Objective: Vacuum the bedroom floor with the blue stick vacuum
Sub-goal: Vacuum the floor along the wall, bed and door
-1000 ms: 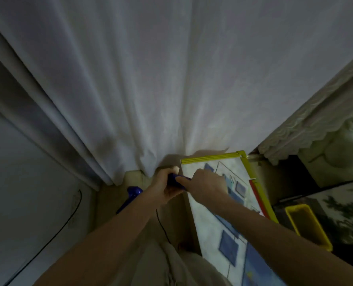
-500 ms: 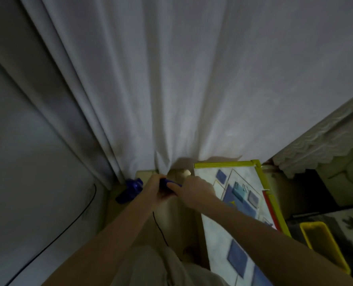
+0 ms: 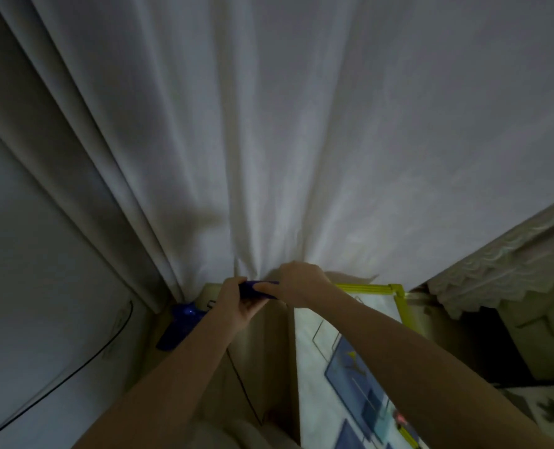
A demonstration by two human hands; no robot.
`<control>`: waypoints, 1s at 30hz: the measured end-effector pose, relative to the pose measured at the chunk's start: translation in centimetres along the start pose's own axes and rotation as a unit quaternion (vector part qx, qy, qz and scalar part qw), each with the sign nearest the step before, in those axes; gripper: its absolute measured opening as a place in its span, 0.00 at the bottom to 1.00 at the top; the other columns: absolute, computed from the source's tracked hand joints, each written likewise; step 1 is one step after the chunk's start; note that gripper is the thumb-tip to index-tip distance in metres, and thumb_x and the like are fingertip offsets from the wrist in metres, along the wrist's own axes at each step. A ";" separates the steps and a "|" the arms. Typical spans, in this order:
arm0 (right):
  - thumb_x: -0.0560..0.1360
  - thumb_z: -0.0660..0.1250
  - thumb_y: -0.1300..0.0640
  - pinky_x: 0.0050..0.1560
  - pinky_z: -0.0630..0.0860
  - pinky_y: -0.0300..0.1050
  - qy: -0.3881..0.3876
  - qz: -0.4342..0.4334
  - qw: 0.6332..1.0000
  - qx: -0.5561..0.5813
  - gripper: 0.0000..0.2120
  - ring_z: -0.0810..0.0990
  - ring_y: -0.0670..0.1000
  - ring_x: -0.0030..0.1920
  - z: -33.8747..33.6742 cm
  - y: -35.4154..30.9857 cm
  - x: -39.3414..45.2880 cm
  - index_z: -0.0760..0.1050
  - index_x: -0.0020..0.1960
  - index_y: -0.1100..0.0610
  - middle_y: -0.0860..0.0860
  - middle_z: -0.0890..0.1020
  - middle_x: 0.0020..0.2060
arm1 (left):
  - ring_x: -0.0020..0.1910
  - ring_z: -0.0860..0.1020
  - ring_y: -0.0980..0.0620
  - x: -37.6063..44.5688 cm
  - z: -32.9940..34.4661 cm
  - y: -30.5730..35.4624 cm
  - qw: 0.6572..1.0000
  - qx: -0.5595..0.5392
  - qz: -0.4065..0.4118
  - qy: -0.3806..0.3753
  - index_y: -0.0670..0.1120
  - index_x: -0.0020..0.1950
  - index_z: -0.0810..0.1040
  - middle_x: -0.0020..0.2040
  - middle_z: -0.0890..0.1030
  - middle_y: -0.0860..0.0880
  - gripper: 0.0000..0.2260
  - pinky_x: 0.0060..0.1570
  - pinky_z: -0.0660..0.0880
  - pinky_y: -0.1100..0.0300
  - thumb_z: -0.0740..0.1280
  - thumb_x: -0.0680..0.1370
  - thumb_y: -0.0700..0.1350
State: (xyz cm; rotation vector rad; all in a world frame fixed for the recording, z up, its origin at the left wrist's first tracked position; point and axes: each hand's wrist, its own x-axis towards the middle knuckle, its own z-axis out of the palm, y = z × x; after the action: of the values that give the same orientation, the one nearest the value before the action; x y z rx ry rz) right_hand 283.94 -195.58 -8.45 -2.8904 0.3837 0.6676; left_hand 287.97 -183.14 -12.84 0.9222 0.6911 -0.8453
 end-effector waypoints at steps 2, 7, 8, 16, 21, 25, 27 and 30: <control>0.74 0.53 0.27 0.33 0.70 0.42 -0.007 -0.024 1.000 0.015 0.33 0.72 0.50 0.29 -0.8 1.1 1.4 0.69 0.34 0.58 0.50 0.72 0.28 | 0.42 0.78 0.39 0.6 0.9 0.2 0.999 -0.031 0.011 -0.001 0.39 0.52 0.71 0.45 0.76 0.37 0.02 0.34 0.81 0.46 0.61 0.79 0.36; 0.75 0.54 0.28 0.28 0.65 0.40 0.018 -0.093 0.995 -0.016 0.33 0.67 0.49 0.25 -3.6 3.5 5.4 0.63 0.29 0.58 0.50 0.68 0.25 | 0.44 0.78 0.41 2.4 4.4 1.3 0.998 -0.056 0.032 0.017 0.37 0.62 0.71 0.46 0.77 0.38 0.10 0.52 0.75 0.44 0.62 0.81 0.39; 0.75 0.54 0.28 0.28 0.64 0.40 0.026 -0.105 0.994 -0.027 0.33 0.66 0.48 0.25 -3.9 3.7 6.2 0.63 0.29 0.58 0.49 0.67 0.25 | 0.46 0.78 0.41 2.7 4.9 1.6 0.997 -0.066 0.034 0.019 0.38 0.64 0.70 0.46 0.76 0.39 0.12 0.50 0.74 0.43 0.62 0.81 0.39; 0.76 0.54 0.30 0.27 0.61 0.39 0.009 -0.148 0.989 -0.029 0.32 0.64 0.48 0.24 -3.7 4.1 10.3 0.63 0.29 0.57 0.49 0.67 0.24 | 0.51 0.78 0.40 5.9 5.1 2.8 0.994 -0.093 0.045 0.045 0.39 0.65 0.69 0.46 0.76 0.40 0.14 0.45 0.80 0.46 0.63 0.81 0.42; 0.75 0.55 0.30 0.28 0.60 0.40 -0.011 -0.152 0.988 -0.021 0.33 0.60 0.48 0.24 -5.1 4.1 12.4 0.61 0.28 0.58 0.49 0.64 0.24 | 0.49 0.79 0.42 7.1 5.4 3.9 0.991 -0.124 0.048 0.029 0.38 0.69 0.68 0.60 0.77 0.38 0.18 0.40 0.80 0.46 0.64 0.81 0.44; 0.75 0.54 0.29 0.29 0.62 0.39 -0.021 -0.146 0.989 -0.015 0.33 0.62 0.48 0.24 -5.8 4.5 13.4 0.63 0.28 0.58 0.49 0.65 0.24 | 0.50 0.79 0.41 8.2 6.0 4.5 0.989 -0.137 0.044 0.022 0.39 0.68 0.69 0.57 0.77 0.38 0.17 0.45 0.76 0.45 0.64 0.81 0.43; 0.75 0.54 0.30 0.30 0.64 0.39 -0.024 -0.138 0.990 -0.018 0.33 0.63 0.48 0.24 -5.8 4.9 13.8 0.64 0.29 0.58 0.49 0.67 0.24 | 0.48 0.80 0.41 8.5 6.2 4.4 0.991 -0.122 0.042 0.020 0.39 0.67 0.69 0.55 0.78 0.38 0.17 0.41 0.79 0.47 0.64 0.80 0.43; 0.75 0.54 0.30 0.35 0.70 0.40 -0.036 -0.117 0.992 -0.003 0.32 0.68 0.48 0.25 -5.7 5.0 14.0 0.67 0.32 0.58 0.49 0.71 0.26 | 0.48 0.80 0.42 9.1 6.2 4.4 0.994 -0.107 0.036 0.013 0.40 0.66 0.70 0.57 0.79 0.38 0.16 0.32 0.81 0.49 0.64 0.80 0.44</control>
State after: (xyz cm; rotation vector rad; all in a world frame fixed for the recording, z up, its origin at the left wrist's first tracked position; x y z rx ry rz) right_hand 297.03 -204.50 -10.14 -2.8446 0.0317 0.7284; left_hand 297.15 -189.97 -15.70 0.7614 0.7504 -0.6819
